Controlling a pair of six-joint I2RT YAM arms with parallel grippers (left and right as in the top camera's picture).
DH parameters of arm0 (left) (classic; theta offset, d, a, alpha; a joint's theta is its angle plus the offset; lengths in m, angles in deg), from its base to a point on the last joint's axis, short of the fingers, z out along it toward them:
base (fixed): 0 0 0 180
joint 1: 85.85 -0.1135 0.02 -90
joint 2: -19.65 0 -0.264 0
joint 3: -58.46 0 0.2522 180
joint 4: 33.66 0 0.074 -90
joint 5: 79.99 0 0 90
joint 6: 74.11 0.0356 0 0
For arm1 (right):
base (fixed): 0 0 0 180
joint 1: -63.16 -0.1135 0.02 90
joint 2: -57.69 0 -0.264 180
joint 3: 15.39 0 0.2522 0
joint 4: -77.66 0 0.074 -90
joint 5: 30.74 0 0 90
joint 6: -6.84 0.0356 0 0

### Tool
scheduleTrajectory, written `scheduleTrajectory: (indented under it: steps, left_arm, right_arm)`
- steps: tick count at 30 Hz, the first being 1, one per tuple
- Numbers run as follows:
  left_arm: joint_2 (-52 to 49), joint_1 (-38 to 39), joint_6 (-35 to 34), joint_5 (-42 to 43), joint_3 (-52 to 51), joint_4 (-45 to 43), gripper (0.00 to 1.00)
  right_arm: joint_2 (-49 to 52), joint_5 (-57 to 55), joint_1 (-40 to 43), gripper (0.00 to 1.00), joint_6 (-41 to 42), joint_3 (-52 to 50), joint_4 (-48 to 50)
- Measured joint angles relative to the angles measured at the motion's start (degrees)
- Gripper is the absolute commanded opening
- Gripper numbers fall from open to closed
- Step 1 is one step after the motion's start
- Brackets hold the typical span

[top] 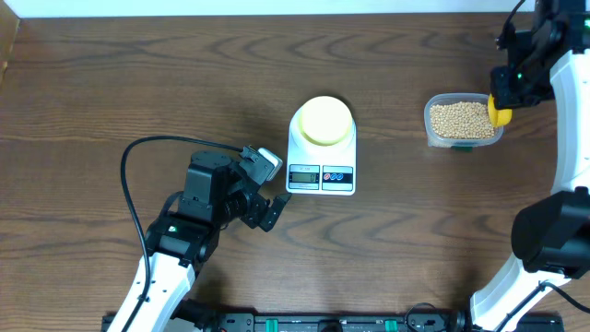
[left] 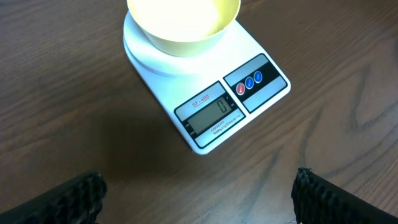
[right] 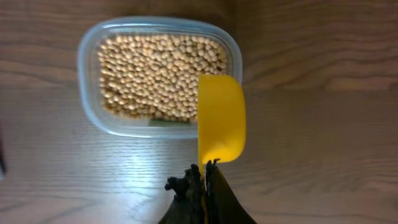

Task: Scoop item into bowl and weigh 50g on scale
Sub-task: 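Lower the yellow scoop into the soybean tub with the right gripper, then drag the scoop through the soybeans to fill it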

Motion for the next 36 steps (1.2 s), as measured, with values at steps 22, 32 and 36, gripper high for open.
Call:
scheduleTrajectory:
  steps: [22,32,36]
  left_arm:
    - [0.0,0.0,0.0,0.0,0.0,0.0,0.98]
    - [0.0,0.0,0.0,0.0,0.0,0.0,0.98]
    - [0.0,0.0,0.0,0.0,0.0,0.0,0.98]
  right_arm:
    - [-0.1,-3.5,-2.6,0.01,-1.6,-8.0,8.7]
    - [2.6,-4.9,-2.6,0.01,-1.6,-8.0,9.1]
    - [4.1,-3.7,-2.6,0.01,-1.6,-8.0,9.2]
